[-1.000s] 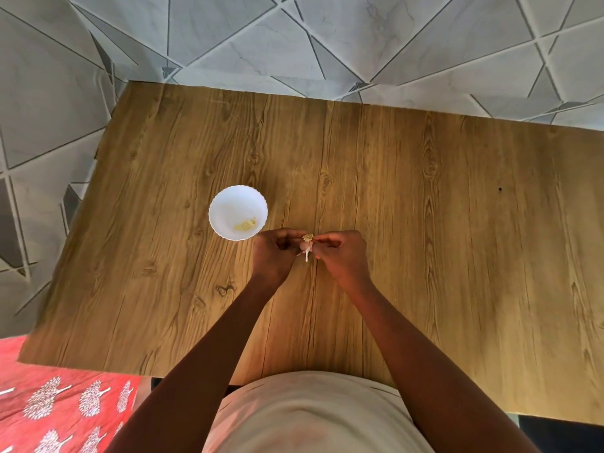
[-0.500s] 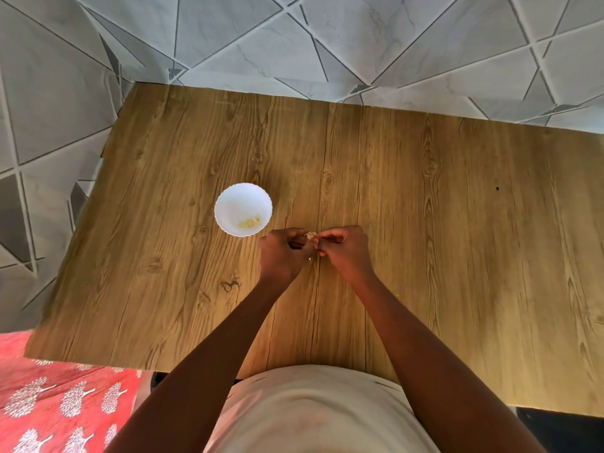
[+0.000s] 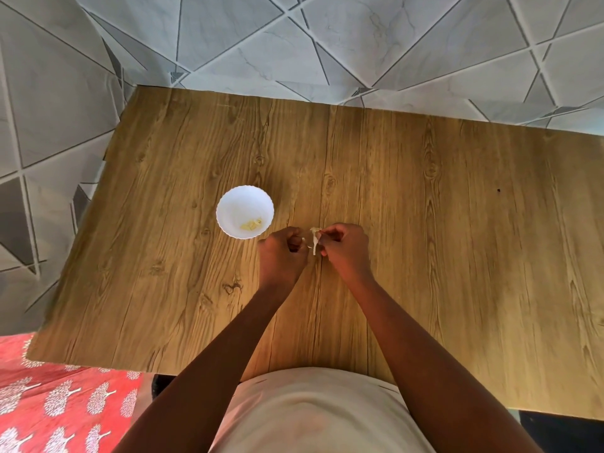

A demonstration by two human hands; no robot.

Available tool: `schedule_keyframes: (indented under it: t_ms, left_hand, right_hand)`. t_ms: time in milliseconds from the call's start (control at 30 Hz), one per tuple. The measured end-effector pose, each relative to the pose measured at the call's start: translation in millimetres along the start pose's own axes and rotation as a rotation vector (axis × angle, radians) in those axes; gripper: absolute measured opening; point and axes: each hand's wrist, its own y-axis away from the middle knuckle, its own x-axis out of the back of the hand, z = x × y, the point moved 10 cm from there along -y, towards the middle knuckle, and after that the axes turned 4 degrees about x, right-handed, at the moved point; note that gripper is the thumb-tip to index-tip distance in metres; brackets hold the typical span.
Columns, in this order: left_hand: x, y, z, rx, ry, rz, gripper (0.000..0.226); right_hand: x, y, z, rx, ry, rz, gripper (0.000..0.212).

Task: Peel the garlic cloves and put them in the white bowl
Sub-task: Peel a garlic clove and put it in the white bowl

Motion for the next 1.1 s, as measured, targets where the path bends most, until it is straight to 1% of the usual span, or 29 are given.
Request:
schedule_keyframes:
  t_ms: [67, 133, 233, 300, 467, 600, 667, 800, 933, 1100]
  left_hand:
    - [3.0, 1.3, -7.7, 0.056, 0.044, 0.009, 0.019]
    - [2.5, 2.6, -12.9, 0.095, 0.086, -0.011, 0.019]
    - [1.5, 4.5, -17.9, 0.133, 0.143, -0.035, 0.022]
    - [1.0, 5.1, -20.0, 0.137, 0.163, -0.034, 0.018]
    - [-0.9, 6.7, -29.1, 0.198, 0.263, -0.020, 0.010]
    - [-1.8, 9.4, -41.9, 0.287, 0.385, -0.013, 0.013]
    - [-1.9, 11.5, -45.6, 0.306, 0.411, -0.021, 0.015]
    - [-2.1, 12.7, -45.3, 0.298, 0.417, -0.046, 0.012]
    - [-3.3, 9.9, -47.9, 0.279, 0.343, -0.048, 0.012]
    - [-2.9, 9.3, -40.8, 0.147, 0.220, -0.099, 0.016]
  right_hand:
    - [-3.0, -0.2, -4.0, 0.023, 0.092, 0.002, 0.005]
    - [-4.2, 0.5, -9.1, 0.046, 0.191, 0.011, 0.006]
    - [-4.6, 3.1, -15.0, 0.087, 0.229, 0.014, 0.007]
    - [-5.9, 5.3, -17.2, 0.127, 0.222, 0.007, 0.008]
    - [-4.0, 18.3, -21.7, 0.272, 0.108, -0.005, 0.017]
    - [-12.4, 26.1, -12.1, 0.242, 0.058, -0.110, 0.022]
    - [-16.6, 26.9, -12.4, 0.255, 0.057, -0.124, 0.025]
    - [-21.3, 29.2, -18.5, 0.290, 0.124, -0.107, 0.021]
    - [-20.2, 31.6, -20.7, 0.301, 0.127, -0.085, 0.018]
    - [-17.0, 33.2, -15.3, 0.255, 0.115, -0.035, 0.022]
